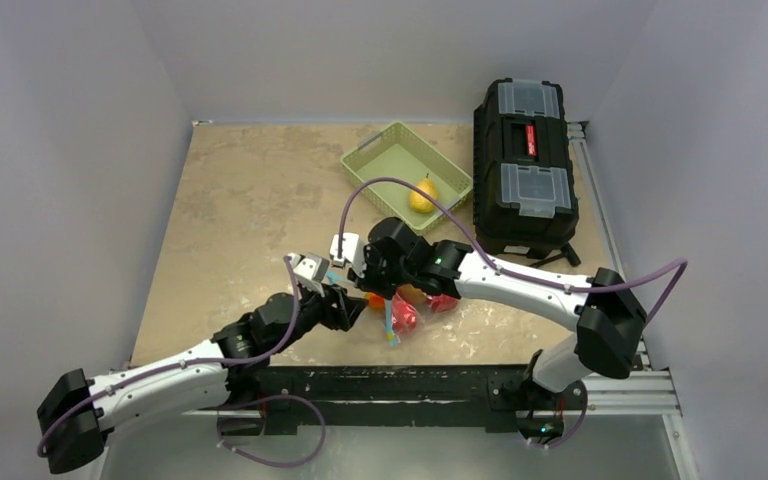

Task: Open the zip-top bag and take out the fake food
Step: Pick up the fake fruit from the zipper food storage bag.

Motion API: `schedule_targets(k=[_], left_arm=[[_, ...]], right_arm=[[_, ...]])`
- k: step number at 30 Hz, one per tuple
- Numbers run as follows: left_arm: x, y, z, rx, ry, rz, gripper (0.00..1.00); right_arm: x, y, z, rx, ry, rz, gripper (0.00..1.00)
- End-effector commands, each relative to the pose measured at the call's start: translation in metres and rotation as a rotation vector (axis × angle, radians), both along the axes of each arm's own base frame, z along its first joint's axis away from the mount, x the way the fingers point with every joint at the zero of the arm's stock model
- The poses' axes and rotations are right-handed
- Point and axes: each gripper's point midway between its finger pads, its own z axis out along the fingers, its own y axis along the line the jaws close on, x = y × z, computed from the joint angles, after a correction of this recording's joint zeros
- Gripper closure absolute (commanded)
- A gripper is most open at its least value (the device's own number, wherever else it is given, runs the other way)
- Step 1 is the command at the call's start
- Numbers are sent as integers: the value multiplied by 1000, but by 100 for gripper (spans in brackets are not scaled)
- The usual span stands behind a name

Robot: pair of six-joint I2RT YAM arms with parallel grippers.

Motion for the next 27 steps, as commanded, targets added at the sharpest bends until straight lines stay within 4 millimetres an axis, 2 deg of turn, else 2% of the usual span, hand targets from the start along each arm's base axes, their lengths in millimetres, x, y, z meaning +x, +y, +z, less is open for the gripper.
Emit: schedule_targets(k=[1,7,16,20,27], left_arm=[[4,-10,3,-42,-42,-16,37],[7,-16,-8,-48,-18,-7,33],[21,-29,-10,-104,-9,10,30],[25,-34,-23,-119,41,5,30],[31,-28,-47,-110,99,48,30]], right_arm=[[3,4,24,91,-7,-1,100],[6,0,28,114,8,-1,100],[1,0,27,135,36,37,100],[2,-2,29,146,41,39,100],[4,-5,29,157,51,39,100]])
